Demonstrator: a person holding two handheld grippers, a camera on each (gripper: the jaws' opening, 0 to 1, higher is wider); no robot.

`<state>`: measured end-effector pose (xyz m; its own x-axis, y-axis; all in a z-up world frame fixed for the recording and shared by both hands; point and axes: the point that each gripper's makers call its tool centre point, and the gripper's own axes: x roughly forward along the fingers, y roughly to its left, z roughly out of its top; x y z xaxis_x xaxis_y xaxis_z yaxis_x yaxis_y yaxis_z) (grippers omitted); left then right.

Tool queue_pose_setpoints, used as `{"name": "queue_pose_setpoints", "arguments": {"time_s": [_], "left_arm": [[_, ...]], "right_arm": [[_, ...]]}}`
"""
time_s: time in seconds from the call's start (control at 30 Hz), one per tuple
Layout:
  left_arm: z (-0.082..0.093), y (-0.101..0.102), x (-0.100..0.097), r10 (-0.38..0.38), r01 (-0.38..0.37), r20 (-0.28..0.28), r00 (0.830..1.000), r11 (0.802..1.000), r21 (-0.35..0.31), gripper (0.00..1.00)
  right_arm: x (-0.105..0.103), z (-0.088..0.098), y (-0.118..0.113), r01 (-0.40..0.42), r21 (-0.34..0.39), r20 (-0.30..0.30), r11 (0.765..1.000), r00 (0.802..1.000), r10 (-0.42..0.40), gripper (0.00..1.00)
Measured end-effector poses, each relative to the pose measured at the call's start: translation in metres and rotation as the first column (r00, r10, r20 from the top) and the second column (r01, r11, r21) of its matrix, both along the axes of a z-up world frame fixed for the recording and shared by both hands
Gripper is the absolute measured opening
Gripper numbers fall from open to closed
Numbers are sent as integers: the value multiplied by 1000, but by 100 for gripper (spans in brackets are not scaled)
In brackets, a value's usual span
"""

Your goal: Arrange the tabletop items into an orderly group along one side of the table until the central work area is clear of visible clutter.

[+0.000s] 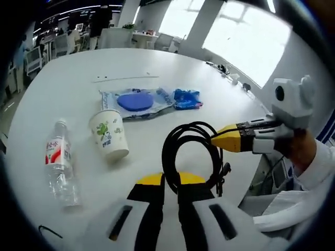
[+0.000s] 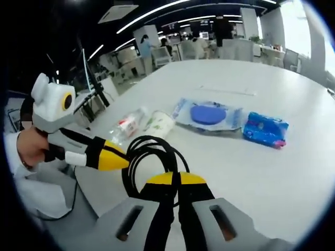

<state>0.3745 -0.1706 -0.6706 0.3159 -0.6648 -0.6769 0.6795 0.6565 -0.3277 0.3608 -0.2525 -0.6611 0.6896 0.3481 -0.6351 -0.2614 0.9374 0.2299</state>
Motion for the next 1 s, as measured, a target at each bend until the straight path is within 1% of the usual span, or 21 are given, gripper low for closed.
{"name": "queue_pose_setpoints", "arguments": {"time_s": [0.17,0.3,0.33,0.4,0.53,0.63,0.77,1.0], "left_arm": [[13,-24,3,-48,48,23,999,999,-10,5],[24,-45,8,-86,87,44,995,996,-14,5],[27,-52,9,-107,107,60,992,994,-9,5],[29,-61,10,-131,131,68,989,991,1,5],[34,-83,14,-162,163,75,984,987,-3,5],[35,-98,15,-187,188,81,979,982,0,5],[34,-116,16,-202,203,70,977,979,-8,6],[27,-141,20,-226,227,44,973,974,-5,6]], "right_arm": [[0,11,-21,38,-4,28,999,999,-38,0],[2,20,-44,77,-7,49,997,996,-77,0],[2,22,-51,88,-7,54,996,995,-87,0],[3,26,-61,105,-11,62,994,993,-104,0],[3,31,-80,134,-14,75,991,988,-133,0],[4,33,-95,153,-17,80,988,985,-151,0],[5,35,-113,167,-27,83,986,983,-165,0],[11,29,-138,176,-45,74,983,982,-172,0]]}}
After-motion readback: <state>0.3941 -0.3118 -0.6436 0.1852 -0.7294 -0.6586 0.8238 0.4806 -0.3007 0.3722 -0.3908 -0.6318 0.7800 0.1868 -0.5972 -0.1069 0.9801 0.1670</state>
